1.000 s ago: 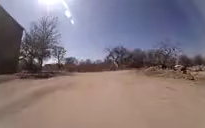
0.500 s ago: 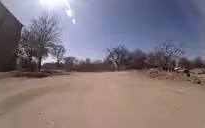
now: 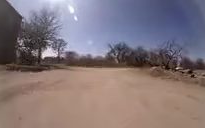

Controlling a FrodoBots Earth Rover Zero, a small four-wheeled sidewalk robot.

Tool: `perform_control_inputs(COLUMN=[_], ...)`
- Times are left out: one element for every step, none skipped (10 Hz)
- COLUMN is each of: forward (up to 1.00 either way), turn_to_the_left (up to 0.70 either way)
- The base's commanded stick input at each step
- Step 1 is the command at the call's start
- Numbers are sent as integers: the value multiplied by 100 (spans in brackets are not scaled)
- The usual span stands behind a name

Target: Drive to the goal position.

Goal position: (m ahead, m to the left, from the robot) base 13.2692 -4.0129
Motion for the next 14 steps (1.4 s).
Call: perform_control_inputs(forward=[100,100,100,100,100,100,100,100,100,100,100,100,100,100], turn_to_the_left=[0,0,0,0,0,0,0,0,0,0,0,0,0,0])
